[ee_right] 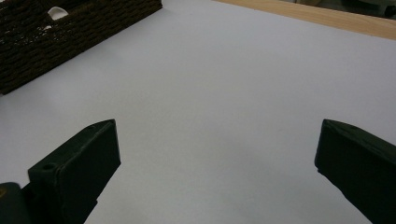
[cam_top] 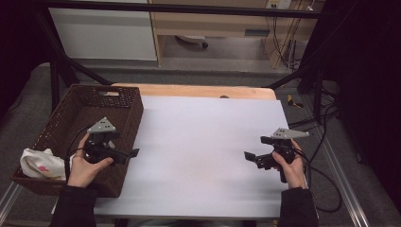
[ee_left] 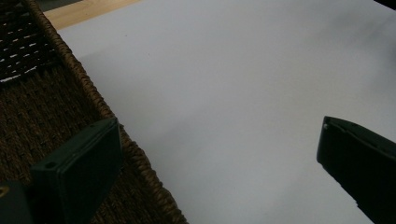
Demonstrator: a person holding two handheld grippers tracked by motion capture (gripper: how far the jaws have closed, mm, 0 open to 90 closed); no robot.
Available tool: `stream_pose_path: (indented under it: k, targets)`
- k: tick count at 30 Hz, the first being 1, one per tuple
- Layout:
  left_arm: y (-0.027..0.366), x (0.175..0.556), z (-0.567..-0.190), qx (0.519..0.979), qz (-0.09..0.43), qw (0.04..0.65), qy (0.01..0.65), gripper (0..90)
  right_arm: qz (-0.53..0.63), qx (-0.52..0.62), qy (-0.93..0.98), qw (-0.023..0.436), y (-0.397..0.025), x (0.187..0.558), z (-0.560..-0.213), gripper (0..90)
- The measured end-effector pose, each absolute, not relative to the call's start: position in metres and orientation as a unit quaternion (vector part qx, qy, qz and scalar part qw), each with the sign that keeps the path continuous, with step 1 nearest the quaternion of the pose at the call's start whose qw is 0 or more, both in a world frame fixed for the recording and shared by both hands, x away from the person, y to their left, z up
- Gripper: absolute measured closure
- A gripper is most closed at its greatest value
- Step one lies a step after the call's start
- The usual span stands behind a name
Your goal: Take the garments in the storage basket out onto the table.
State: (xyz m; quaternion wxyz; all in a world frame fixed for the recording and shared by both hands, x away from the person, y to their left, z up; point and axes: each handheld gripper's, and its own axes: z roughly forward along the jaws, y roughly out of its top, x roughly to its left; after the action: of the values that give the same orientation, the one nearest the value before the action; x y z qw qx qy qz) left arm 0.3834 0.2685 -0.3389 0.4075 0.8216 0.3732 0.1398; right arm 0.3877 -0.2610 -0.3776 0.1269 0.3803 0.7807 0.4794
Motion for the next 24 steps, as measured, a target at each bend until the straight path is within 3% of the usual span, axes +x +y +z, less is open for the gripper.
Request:
stream_pose_path:
  k: [24]
  targets:
    - [0.269, 0.372, -0.325, 0.823, 0.150, 0.407, 0.368, 0.4, 0.479, 0.383, 0.780, 0.125, -0.261, 0.387, -0.377, 0.8]
